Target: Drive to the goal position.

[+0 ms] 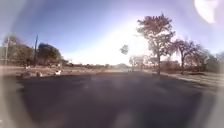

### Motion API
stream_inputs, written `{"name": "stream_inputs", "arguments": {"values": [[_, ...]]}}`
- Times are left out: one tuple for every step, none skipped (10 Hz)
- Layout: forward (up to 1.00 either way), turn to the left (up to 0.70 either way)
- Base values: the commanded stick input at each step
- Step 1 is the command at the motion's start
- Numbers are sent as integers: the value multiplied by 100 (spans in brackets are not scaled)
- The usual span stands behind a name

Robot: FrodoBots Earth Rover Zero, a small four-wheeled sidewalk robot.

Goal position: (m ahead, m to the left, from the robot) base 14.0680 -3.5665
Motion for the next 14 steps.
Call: {"name": "stream_inputs", "arguments": {"values": [[50, 0], [50, 0], [50, 0], [50, 0], [50, 0], [50, 0], [50, 0], [50, 0], [50, 0], [50, 0], [50, 0], [50, 0], [50, 0], [50, 0]]}}
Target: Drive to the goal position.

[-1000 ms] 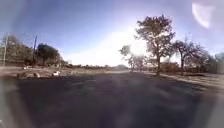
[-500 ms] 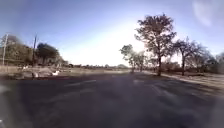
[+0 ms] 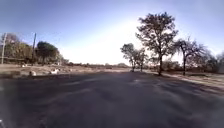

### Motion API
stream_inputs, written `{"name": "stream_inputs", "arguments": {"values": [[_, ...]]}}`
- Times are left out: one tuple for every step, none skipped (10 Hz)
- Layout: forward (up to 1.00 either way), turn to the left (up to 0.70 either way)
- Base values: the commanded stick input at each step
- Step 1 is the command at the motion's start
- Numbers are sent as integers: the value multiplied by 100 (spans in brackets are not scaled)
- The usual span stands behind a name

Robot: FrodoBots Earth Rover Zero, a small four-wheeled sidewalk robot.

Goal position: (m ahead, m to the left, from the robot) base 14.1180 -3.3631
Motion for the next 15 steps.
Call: {"name": "stream_inputs", "arguments": {"values": [[50, 2], [50, 7], [50, 0], [50, 0], [50, 0], [50, 0], [50, 0], [50, 0], [50, 0], [50, 0], [50, 0], [50, 0], [50, 0], [50, 0], [50, 0]]}}
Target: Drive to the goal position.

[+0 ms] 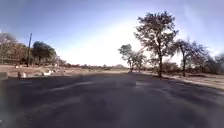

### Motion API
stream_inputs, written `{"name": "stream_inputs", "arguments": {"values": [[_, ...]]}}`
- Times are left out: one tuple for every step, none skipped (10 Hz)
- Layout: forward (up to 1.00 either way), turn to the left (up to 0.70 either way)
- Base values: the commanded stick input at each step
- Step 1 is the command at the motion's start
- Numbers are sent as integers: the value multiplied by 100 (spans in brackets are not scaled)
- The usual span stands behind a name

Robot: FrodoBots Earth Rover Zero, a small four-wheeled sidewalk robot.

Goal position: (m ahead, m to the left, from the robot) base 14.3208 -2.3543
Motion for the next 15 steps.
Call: {"name": "stream_inputs", "arguments": {"values": [[50, 0], [50, 0], [50, 0], [50, 0], [50, 0], [50, 0], [50, 0], [50, 0], [50, 0], [50, 0], [50, 0], [50, 0], [50, 0], [50, 0], [50, 0]]}}
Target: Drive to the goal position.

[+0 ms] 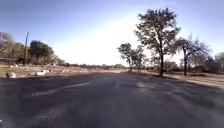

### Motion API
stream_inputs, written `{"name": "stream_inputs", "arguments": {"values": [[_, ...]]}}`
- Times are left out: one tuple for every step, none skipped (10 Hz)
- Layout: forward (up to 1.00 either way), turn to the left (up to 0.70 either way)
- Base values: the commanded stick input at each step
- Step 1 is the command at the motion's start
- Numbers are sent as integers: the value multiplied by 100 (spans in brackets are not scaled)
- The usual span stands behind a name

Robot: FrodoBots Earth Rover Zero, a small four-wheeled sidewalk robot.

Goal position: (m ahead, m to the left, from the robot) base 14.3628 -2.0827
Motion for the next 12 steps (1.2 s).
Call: {"name": "stream_inputs", "arguments": {"values": [[50, 0], [50, 0], [50, 0], [50, 0], [50, 0], [50, 0], [50, 0], [50, 0], [50, 0], [50, 0], [50, 0], [50, 0]]}}
